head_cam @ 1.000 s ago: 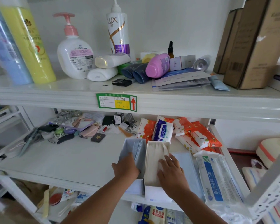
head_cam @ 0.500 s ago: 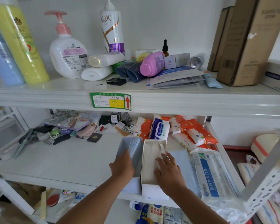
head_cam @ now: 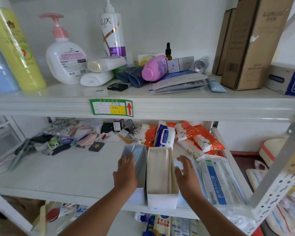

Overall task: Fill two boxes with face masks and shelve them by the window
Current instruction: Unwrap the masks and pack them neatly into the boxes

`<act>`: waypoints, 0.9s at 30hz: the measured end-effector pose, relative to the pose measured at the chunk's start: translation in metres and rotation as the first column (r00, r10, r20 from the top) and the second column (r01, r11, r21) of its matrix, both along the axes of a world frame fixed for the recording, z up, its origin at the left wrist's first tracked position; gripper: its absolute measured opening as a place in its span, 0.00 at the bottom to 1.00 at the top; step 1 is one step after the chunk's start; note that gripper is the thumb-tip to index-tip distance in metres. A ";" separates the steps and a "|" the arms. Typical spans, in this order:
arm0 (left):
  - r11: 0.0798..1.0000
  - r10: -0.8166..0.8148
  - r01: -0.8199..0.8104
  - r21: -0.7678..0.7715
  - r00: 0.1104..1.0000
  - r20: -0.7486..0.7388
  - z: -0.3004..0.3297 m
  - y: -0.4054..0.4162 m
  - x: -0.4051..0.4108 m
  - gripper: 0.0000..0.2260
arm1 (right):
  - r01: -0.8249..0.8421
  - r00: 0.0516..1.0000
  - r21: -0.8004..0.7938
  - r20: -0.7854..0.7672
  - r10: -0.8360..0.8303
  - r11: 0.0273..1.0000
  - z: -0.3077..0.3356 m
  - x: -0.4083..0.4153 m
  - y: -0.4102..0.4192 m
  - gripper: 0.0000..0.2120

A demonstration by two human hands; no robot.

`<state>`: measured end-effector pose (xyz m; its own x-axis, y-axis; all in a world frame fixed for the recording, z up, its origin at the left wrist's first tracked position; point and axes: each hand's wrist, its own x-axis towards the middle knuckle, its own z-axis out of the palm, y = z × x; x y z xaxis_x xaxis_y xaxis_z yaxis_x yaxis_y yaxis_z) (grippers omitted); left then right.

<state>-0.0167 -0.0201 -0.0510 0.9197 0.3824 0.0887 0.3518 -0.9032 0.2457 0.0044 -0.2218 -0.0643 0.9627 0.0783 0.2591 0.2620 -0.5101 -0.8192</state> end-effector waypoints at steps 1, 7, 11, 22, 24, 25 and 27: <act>0.999 -0.002 0.002 0.032 1.000 -0.005 0.000 0.000 0.000 0.37 | 0.074 0.997 -0.012 -0.004 -0.074 0.997 0.002 0.002 -0.006 0.16; 0.999 0.042 -0.040 0.026 0.998 -0.051 -0.005 0.004 0.001 0.33 | 0.189 0.901 -0.357 -0.306 -0.306 0.915 0.004 0.020 -0.038 0.27; 0.999 0.042 -0.042 0.001 0.998 -0.044 -0.006 0.002 0.001 0.32 | 0.131 0.864 -0.452 -0.384 -0.325 0.882 -0.001 0.023 -0.040 0.30; 0.992 0.126 -0.126 0.006 0.991 -0.055 -0.008 0.003 -0.004 0.36 | 0.108 0.807 -0.451 -0.481 -0.343 0.886 -0.006 0.041 -0.030 0.26; 0.990 0.140 -0.140 0.006 0.989 -0.044 -0.008 0.002 -0.004 0.37 | 0.069 0.798 -0.457 -0.508 -0.324 0.887 -0.010 0.047 -0.031 0.23; 0.990 0.144 -0.144 0.007 0.989 -0.040 -0.008 0.002 -0.004 0.37 | 0.047 0.792 -0.464 -0.522 -0.316 0.885 -0.010 0.050 -0.031 0.22; 0.989 0.149 -0.149 0.013 0.988 -0.035 -0.009 0.001 -0.003 0.37 | 0.063 0.770 -0.468 -0.540 -0.341 0.882 -0.014 0.055 -0.033 0.20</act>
<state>-0.0200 -0.0188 -0.0596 0.8554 0.5144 0.0618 0.4908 -0.8427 0.2211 0.0592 -0.2550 -0.0782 0.9104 -0.1751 -0.3748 -0.3511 -0.8063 -0.4760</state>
